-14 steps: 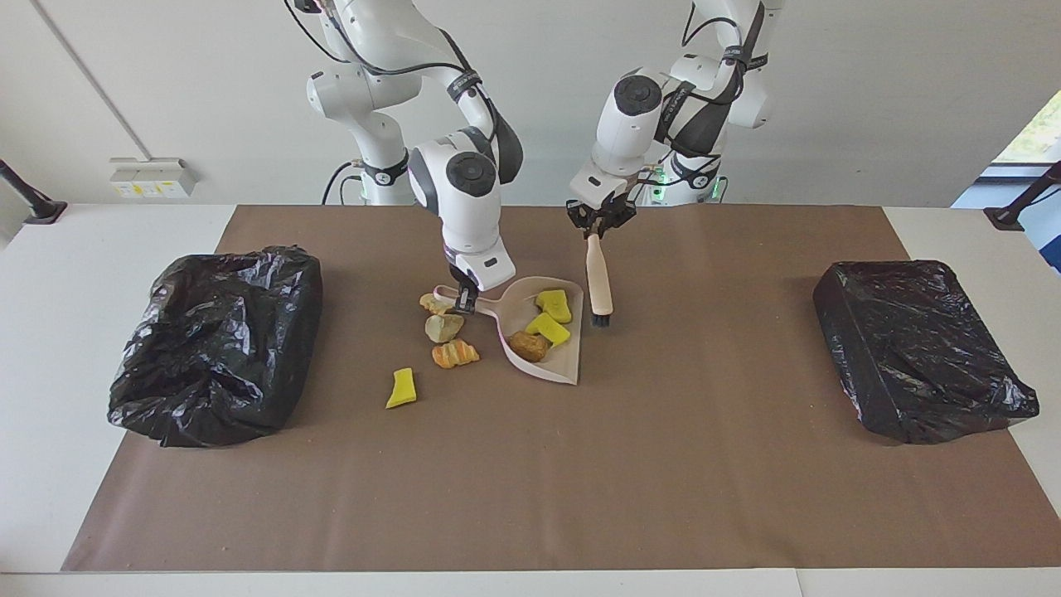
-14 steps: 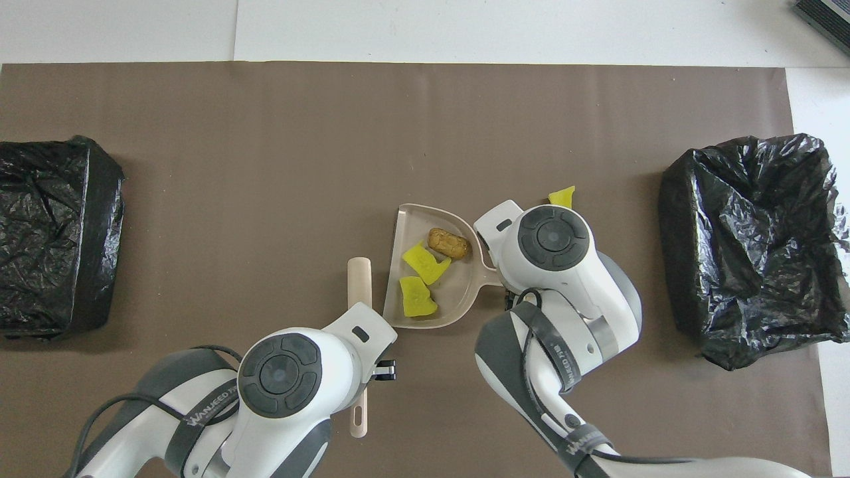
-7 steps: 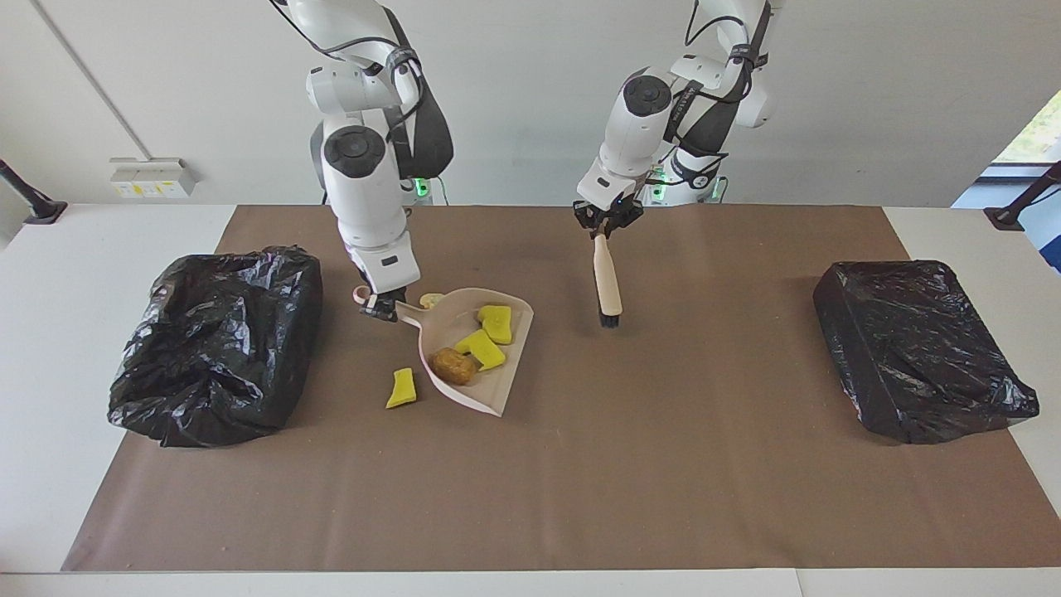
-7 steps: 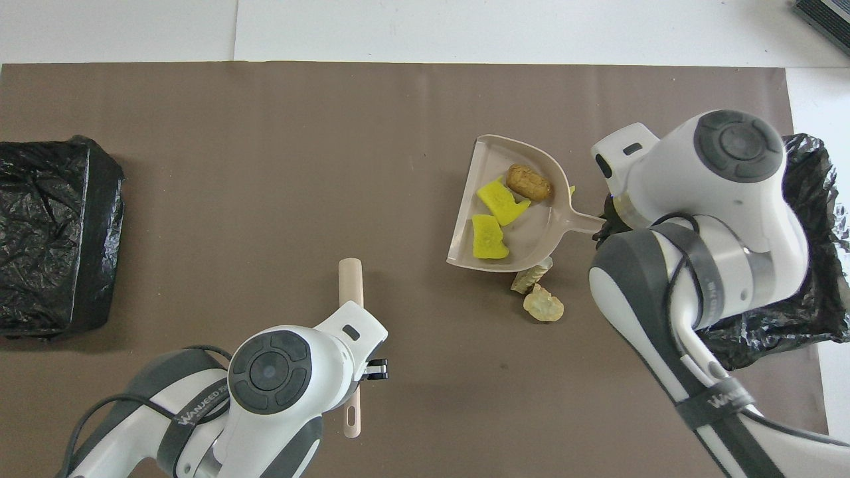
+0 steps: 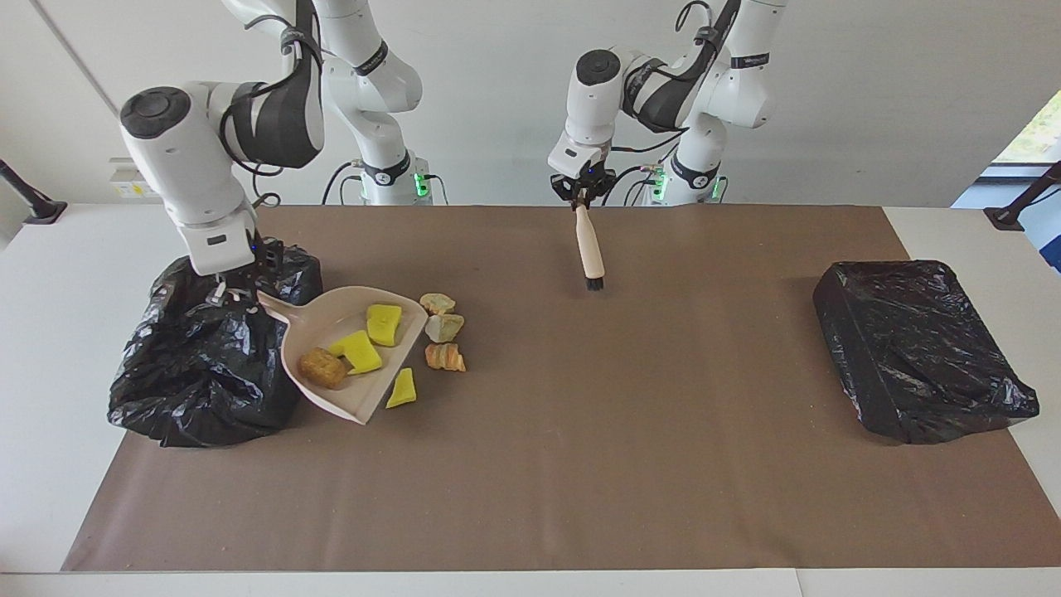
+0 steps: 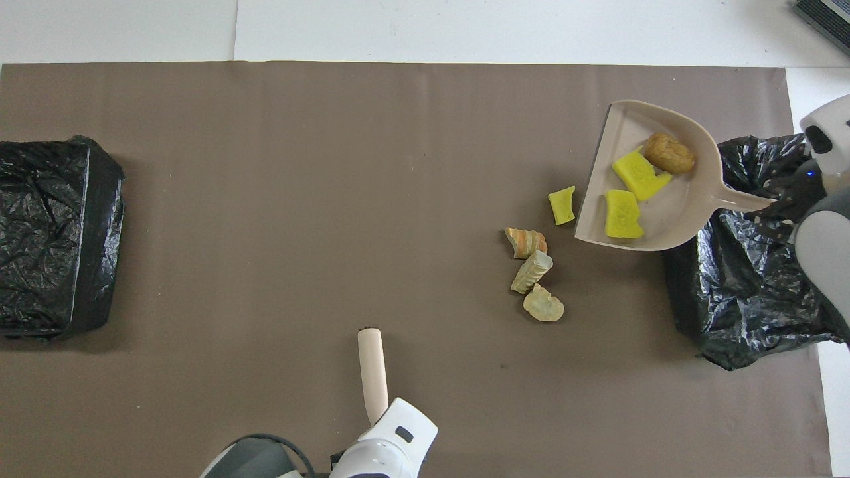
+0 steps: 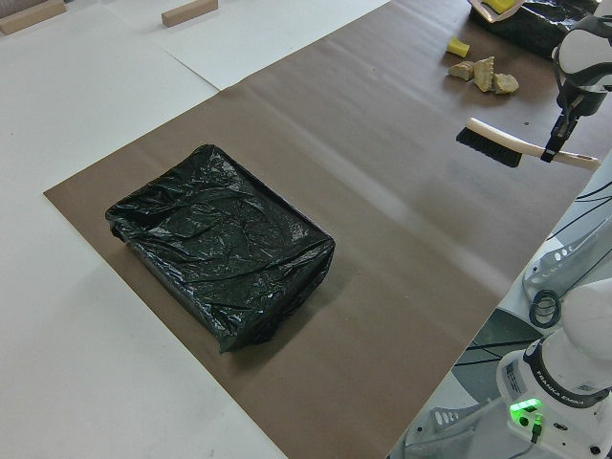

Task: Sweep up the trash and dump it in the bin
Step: 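Carry the dustpan to the nearer black bag and tip it with the right gripper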

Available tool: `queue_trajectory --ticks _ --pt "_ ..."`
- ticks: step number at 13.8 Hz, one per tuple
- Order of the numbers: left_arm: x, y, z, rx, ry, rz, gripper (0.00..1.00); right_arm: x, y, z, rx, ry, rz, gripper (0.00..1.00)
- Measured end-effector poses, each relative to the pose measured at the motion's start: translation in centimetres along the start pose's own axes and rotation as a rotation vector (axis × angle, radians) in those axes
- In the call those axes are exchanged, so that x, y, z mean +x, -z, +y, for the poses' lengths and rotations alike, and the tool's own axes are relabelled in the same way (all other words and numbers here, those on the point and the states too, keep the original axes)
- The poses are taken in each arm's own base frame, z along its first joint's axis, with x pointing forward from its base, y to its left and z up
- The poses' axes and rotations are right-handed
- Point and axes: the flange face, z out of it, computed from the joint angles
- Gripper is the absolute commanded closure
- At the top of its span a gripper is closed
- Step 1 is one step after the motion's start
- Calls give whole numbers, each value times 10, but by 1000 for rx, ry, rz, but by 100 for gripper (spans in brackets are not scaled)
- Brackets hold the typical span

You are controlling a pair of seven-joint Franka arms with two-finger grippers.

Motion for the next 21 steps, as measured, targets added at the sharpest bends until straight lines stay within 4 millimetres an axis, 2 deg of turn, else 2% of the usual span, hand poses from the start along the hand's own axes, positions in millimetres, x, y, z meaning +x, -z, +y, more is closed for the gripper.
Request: queue_trajectory --ticks 3,5,7,9,11,14,15,16,18,19,21 --pt "-44 -17 18 -33 13 32 100 -87 7 10 -17 30 -56 100" --pt "-63 -28 21 -33 4 36 100 -119 9 14 -45 50 -175 100" --pt "-63 -38 16 -36 9 40 100 -127 12 16 -60 100 -308 100" --pt "-61 -49 10 -46 9 47 100 -127 15 18 -67 163 -442 100" --pt "-61 -53 7 -40 -8 46 100 -115 16 19 -77 239 -551 100" --pt "-60 -54 6 -37 -29 45 100 -84 13 19 -105 358 -660 100" --pt "-59 -55 5 -35 -35 44 94 -71 13 18 -113 395 -691 100" --pt "-58 -56 5 -35 -37 43 74 -60 14 18 -122 426 -718 100" --pt "-51 -56 2 -35 -29 41 31 -40 18 16 -145 470 -743 100" --pt "-46 -56 0 -34 -30 39 1 -36 23 16 -155 475 -749 100" --pt "-28 -54 -3 -29 -17 31 0 -41 38 14 -169 457 -759 100"
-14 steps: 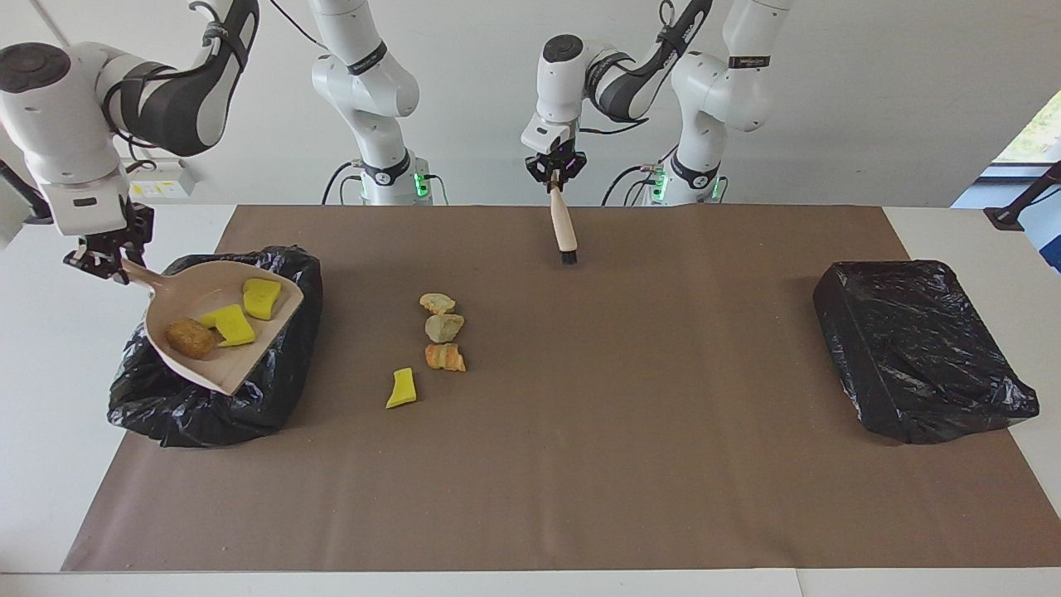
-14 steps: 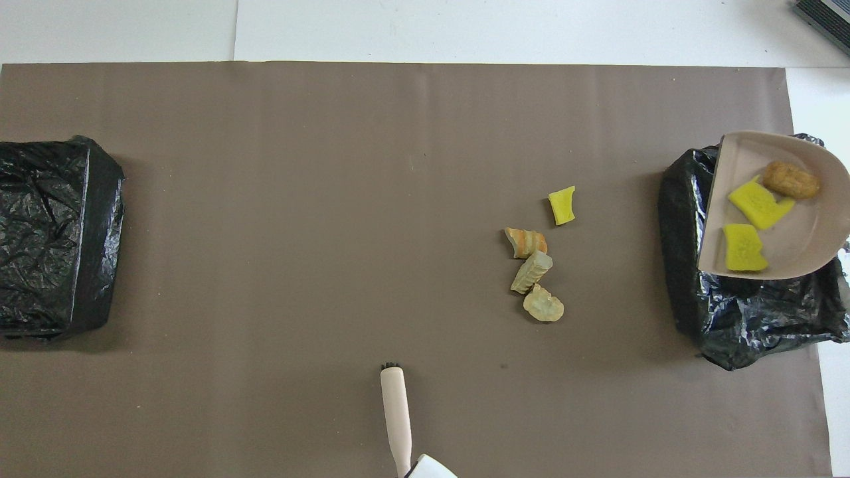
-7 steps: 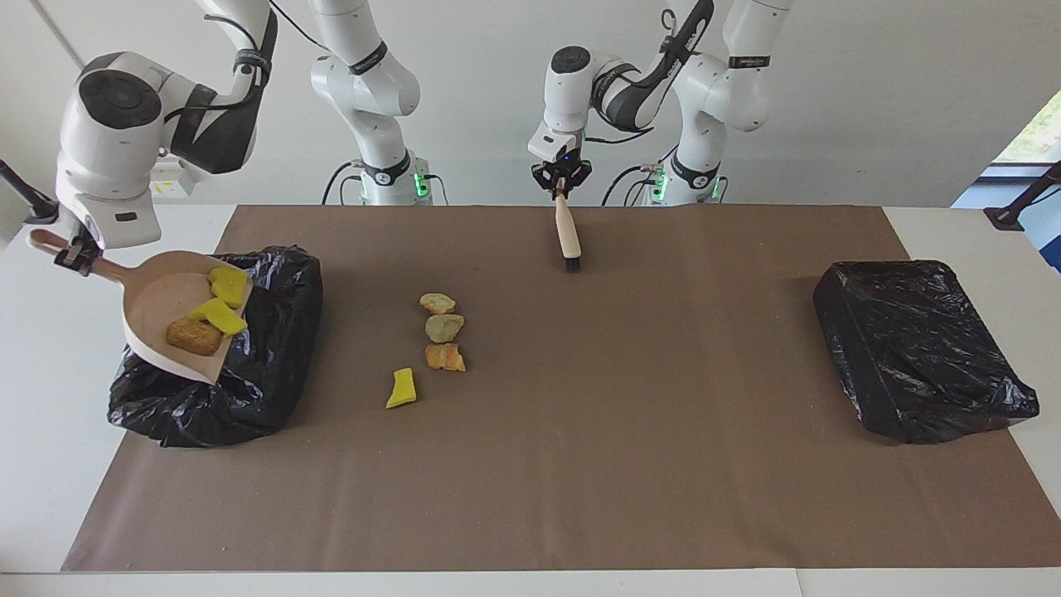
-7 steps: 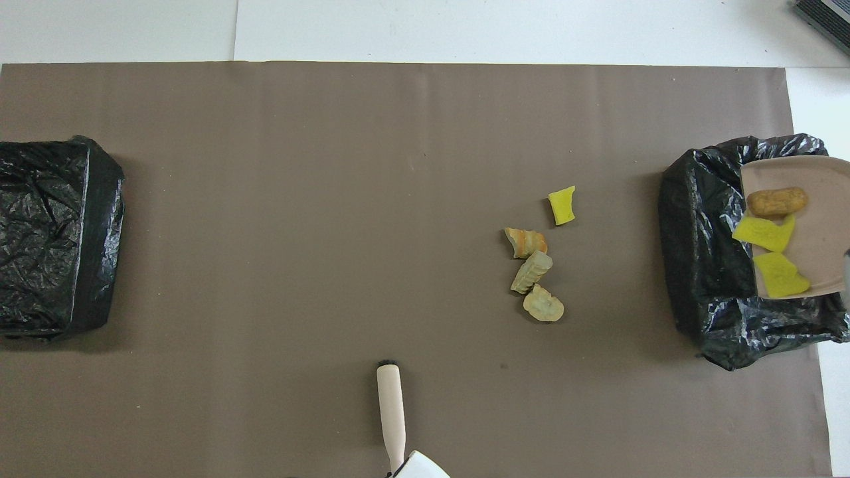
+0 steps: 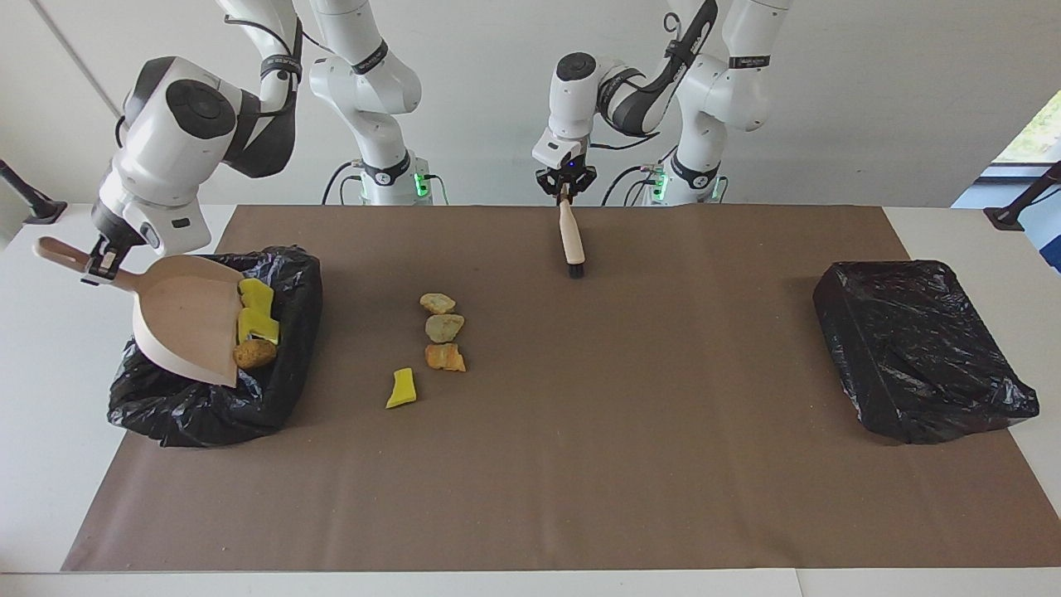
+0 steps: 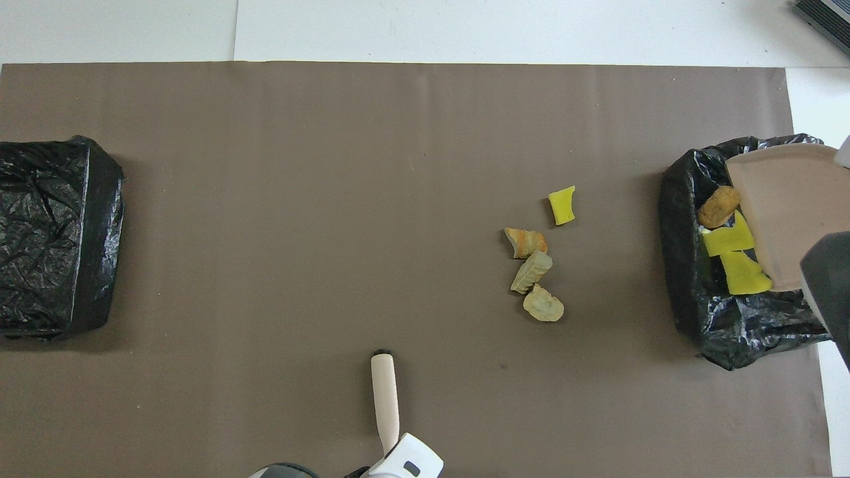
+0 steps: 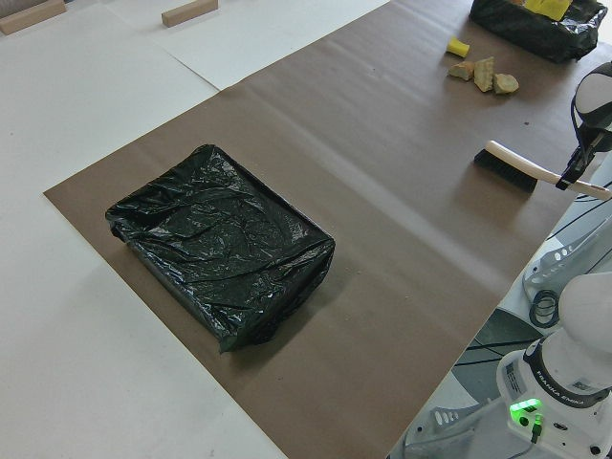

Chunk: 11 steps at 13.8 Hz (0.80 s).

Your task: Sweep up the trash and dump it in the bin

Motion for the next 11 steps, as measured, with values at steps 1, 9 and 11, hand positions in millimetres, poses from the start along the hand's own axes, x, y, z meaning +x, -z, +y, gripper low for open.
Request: queue_trajectory --ticks 1,9,11 --pt "19 6 -4 9 3 -12 0 -7 5 -4 2 -14 -5 100" --pt "206 158 -71 -28 -133 142 0 -64 66 -50 43 -212 169 100" --pt "246 196 -97 -23 -199 188 0 -53 74 -53 55 -285 276 100"
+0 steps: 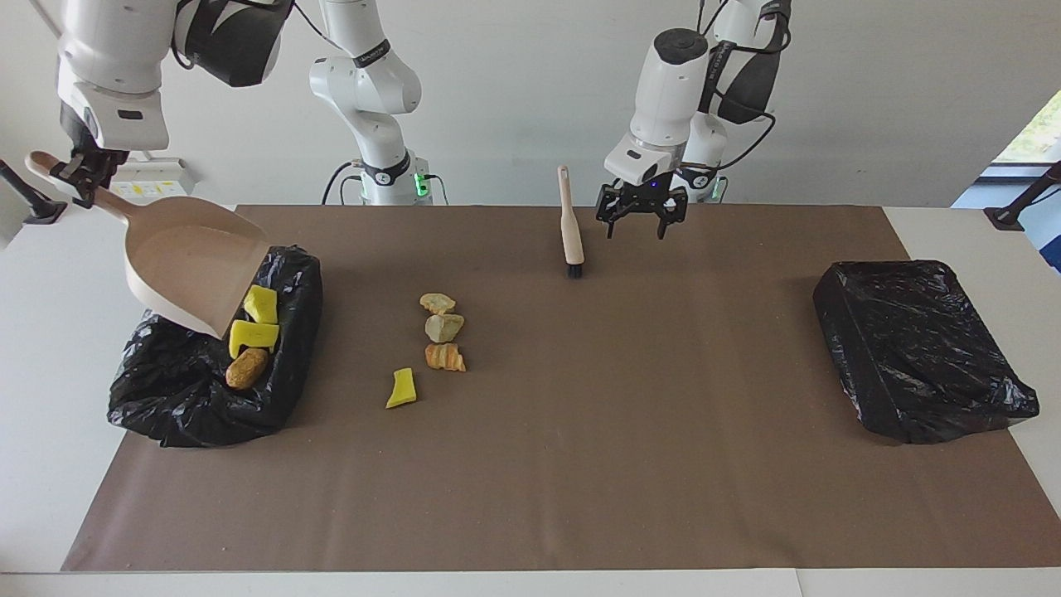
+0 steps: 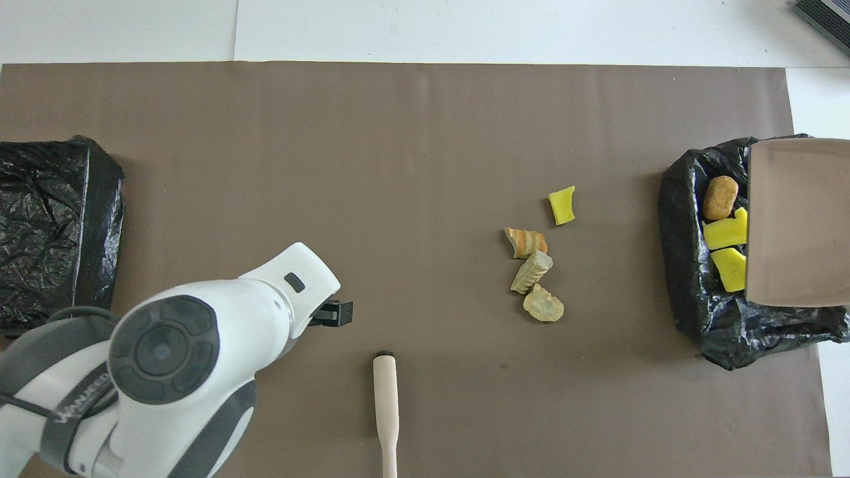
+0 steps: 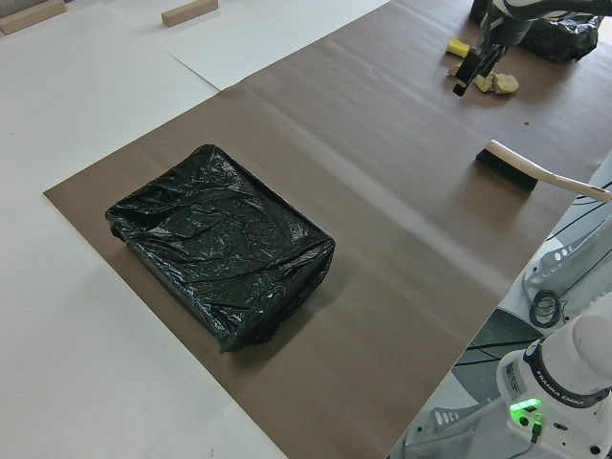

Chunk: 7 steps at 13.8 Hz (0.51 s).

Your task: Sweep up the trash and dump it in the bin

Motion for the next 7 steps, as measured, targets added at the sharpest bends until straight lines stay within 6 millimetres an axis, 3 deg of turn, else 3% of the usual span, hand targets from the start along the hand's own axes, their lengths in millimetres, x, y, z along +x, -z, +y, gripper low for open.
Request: queue_trajectory --ticks 1,3,7 --pt "16 16 -14 1 -20 9 0 12 1 -1 9 -51 44 100" --pt "43 51 -38 0 -42 28 0 56 9 -6 34 -180 101 100" --pt "74 125 -96 6 -72 102 0 190 47 -30 97 -491 180 100"
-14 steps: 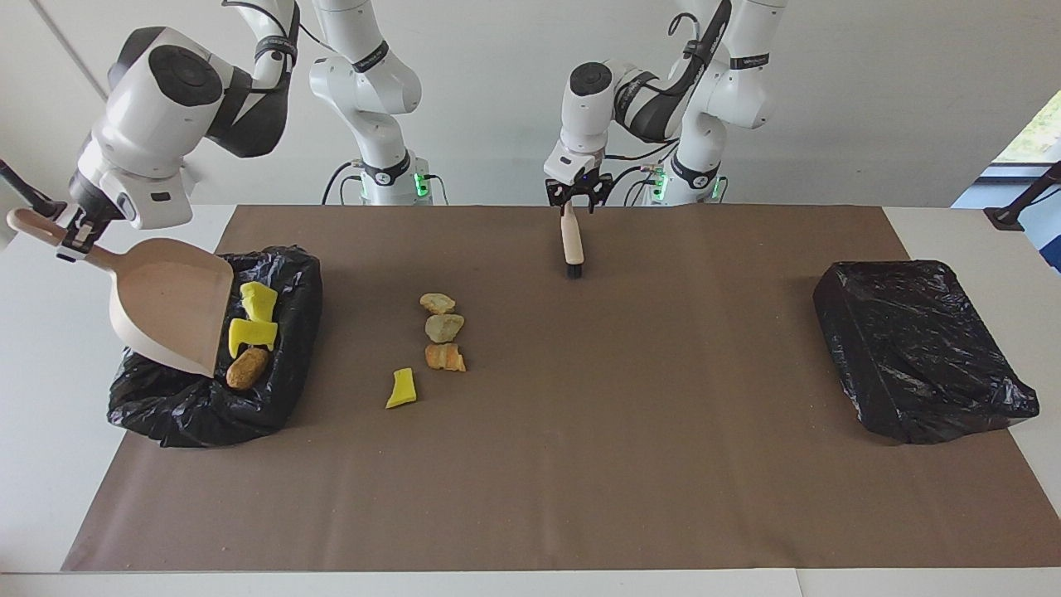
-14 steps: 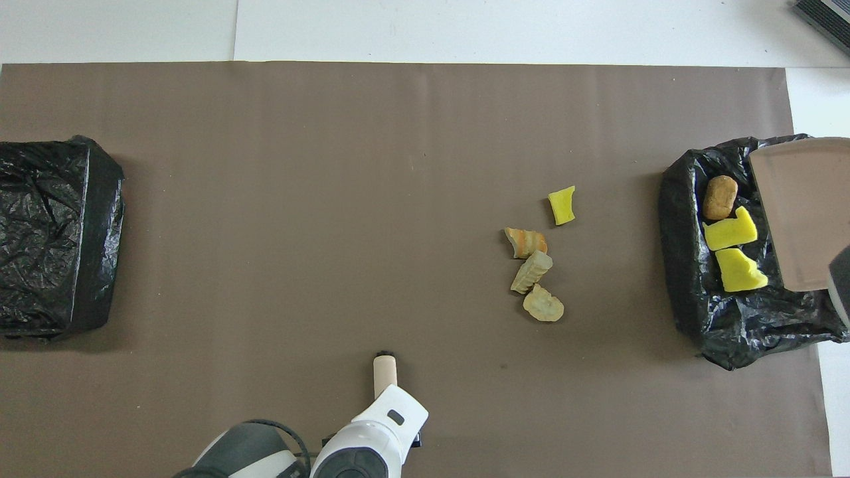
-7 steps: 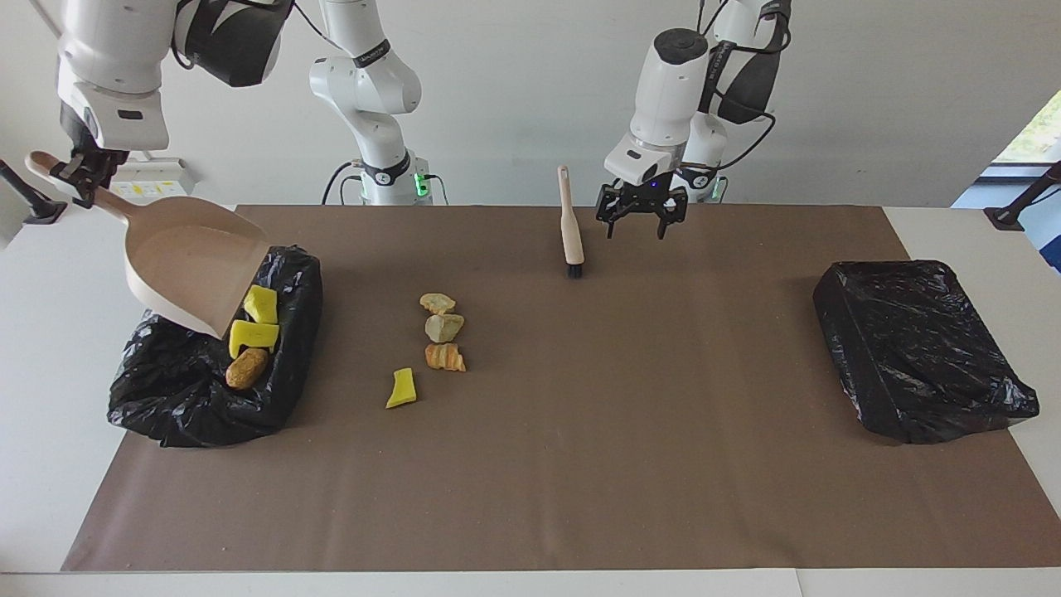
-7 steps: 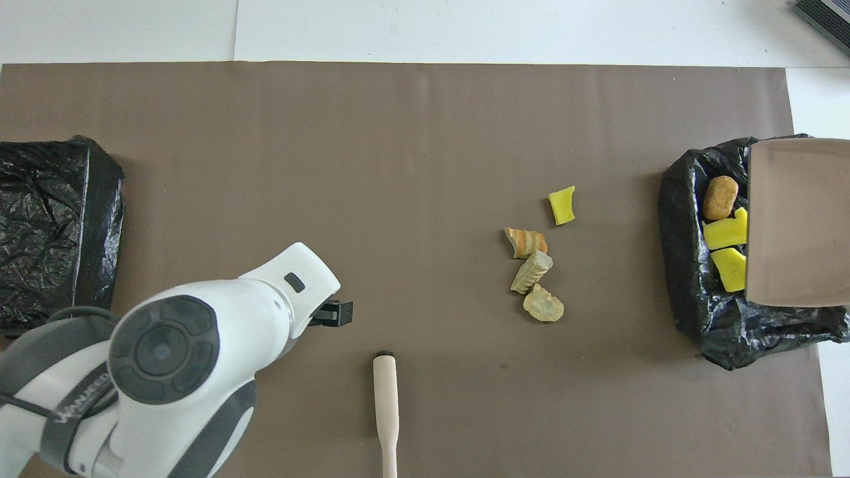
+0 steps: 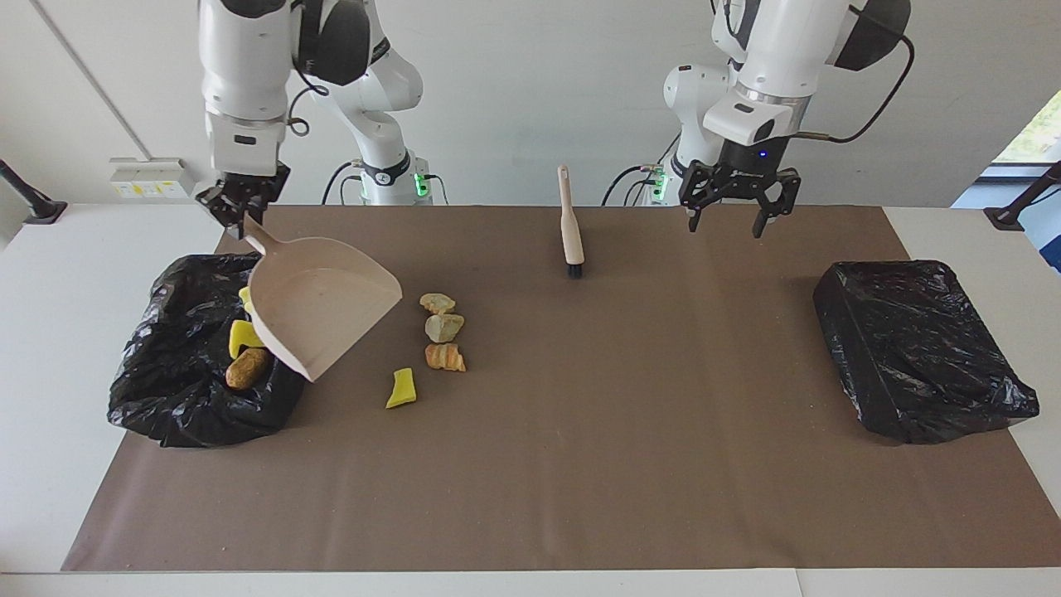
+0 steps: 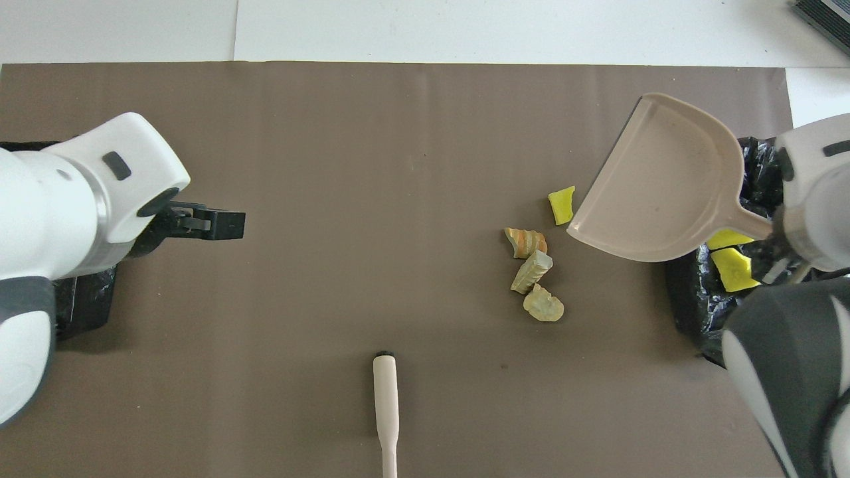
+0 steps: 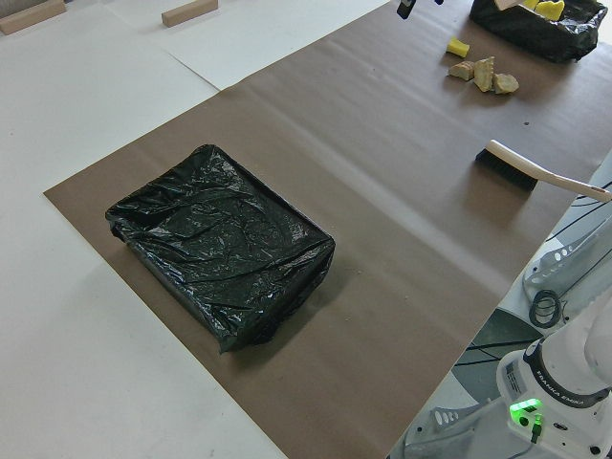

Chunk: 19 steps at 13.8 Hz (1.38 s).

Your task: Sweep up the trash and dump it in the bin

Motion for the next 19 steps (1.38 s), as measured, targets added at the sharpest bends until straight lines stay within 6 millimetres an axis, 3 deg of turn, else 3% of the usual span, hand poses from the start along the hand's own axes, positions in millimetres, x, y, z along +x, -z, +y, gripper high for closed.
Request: queue_trajectory --ticks 3,5,7,11,15,19 --pt "4 34 -46 16 -53 -32 0 81 -22 -51 84 -270 45 100" --pt "9 42 -71 19 -64 -50 0 133 -40 -78 139 -424 59 100" --pt "12 44 -82 18 -68 -64 0 176 -49 -100 189 -540 68 100" --pt "11 47 -91 15 -55 -100 0 238 -58 -127 268 -699 127 100" --pt "17 47 -101 11 -40 -111 0 302 -53 -189 313 -807 182 100" --pt "17 50 -115 15 -15 -105 0 351 -80 -225 377 -945 192 100"
